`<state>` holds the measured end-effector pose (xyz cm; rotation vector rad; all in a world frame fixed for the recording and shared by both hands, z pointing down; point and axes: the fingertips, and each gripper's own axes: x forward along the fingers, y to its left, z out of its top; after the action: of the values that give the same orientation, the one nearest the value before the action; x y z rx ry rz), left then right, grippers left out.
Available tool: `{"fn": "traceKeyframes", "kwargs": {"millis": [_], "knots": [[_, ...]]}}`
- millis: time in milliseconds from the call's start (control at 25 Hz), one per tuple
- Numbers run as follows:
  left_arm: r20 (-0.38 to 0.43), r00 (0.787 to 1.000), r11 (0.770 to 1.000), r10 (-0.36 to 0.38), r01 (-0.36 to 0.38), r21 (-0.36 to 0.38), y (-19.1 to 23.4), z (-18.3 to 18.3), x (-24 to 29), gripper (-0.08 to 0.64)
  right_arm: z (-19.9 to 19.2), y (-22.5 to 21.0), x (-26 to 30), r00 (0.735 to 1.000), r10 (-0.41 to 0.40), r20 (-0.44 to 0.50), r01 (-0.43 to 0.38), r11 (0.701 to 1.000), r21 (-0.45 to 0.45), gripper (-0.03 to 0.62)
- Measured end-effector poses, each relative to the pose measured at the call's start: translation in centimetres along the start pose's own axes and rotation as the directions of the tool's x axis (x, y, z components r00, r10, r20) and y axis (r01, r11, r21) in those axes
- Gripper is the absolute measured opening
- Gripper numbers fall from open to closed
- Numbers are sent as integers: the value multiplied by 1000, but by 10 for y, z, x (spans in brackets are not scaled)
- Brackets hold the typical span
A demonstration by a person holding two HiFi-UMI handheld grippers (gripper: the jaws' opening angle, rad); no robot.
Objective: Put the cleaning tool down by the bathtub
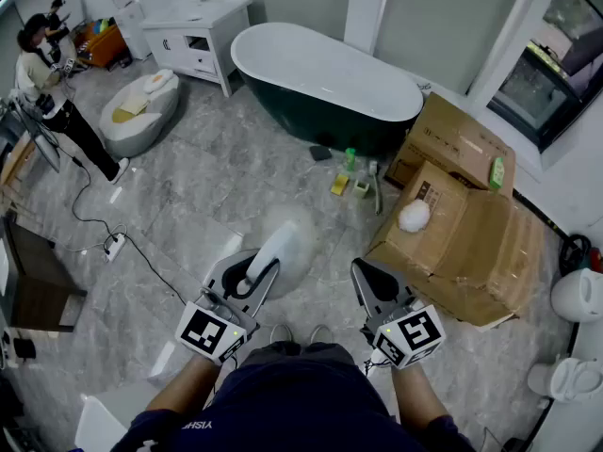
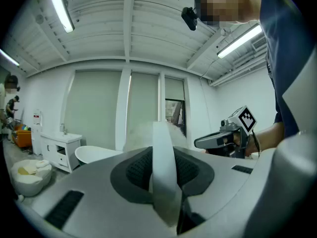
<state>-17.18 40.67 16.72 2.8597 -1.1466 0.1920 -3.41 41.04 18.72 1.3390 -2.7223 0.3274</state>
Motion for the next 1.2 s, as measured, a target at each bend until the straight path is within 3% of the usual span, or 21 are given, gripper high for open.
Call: {"fn": "traceKeyframes", "kwargs": {"millis": [1200], "knots": [[1,1000,1000,-5,5,0,-7,2,2,104,0,2,1,1000,10,-4,-10,1000,1,5]]}}
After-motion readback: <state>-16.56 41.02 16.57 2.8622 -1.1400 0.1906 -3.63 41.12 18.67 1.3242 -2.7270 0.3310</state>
